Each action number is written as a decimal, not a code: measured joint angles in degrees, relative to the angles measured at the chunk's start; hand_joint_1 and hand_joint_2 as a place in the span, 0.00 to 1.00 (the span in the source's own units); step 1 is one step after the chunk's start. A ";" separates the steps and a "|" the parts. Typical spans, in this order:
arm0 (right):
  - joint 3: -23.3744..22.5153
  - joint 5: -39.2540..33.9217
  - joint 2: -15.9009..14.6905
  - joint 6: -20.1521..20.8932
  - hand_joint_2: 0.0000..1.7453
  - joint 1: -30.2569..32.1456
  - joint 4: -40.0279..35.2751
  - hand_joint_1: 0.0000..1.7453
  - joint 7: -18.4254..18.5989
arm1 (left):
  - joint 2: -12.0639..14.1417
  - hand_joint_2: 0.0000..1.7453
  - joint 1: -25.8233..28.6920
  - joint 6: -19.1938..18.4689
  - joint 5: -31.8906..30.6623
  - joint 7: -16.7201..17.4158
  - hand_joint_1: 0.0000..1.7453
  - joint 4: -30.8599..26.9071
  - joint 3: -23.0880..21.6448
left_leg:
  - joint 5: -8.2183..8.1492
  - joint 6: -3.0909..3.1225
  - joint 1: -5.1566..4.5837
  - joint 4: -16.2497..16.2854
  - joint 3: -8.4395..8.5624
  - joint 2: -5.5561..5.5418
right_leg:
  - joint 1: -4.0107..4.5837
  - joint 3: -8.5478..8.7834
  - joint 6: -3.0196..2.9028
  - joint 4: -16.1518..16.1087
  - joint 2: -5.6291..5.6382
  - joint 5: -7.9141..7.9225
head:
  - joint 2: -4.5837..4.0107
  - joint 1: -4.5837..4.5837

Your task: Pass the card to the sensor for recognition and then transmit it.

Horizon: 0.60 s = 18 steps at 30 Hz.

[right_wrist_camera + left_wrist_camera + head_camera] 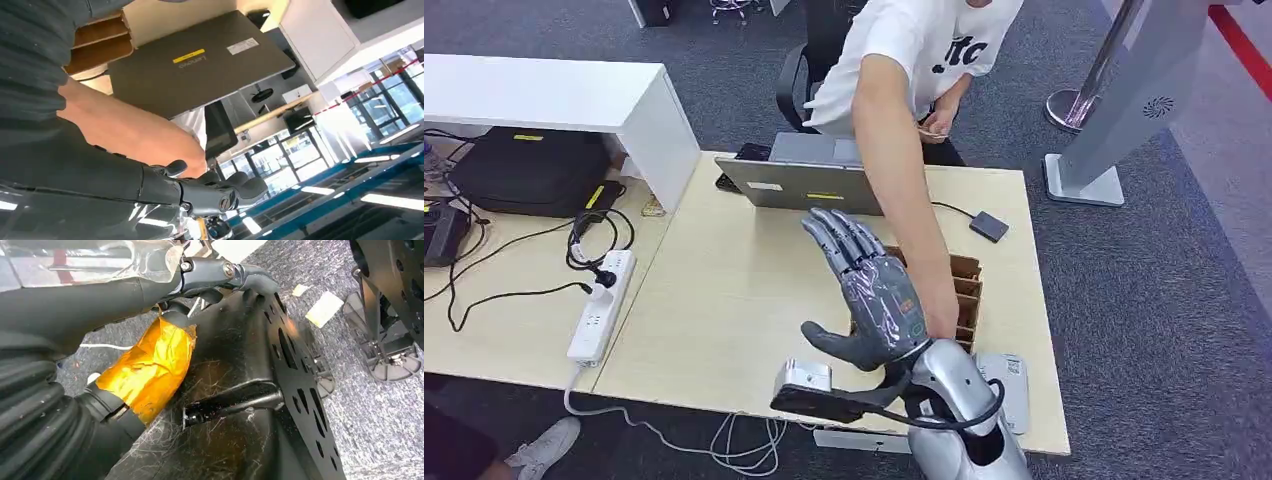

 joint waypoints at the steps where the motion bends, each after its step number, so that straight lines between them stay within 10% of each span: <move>1: 0.26 0.17 -0.22 -0.39 1.00 0.36 -0.02 0.00 -0.22 | 0.00 1.00 0.00 0.04 0.00 0.00 0.00 0.00 0.00 | 0.00 0.00 0.00 0.00 0.00 0.00 | 0.00 0.00 0.00 0.00 0.00 0.00 | 0.00 0.00; 18: 1.60 6.27 -3.47 -5.37 1.00 3.82 -0.37 0.00 2.21 | 0.00 1.00 0.53 0.83 3.47 1.88 0.00 0.00 1.22 | 0.00 0.00 0.00 0.00 0.01 0.00 | 0.00 0.01 0.00 0.00 0.00 0.00 | 0.00 0.00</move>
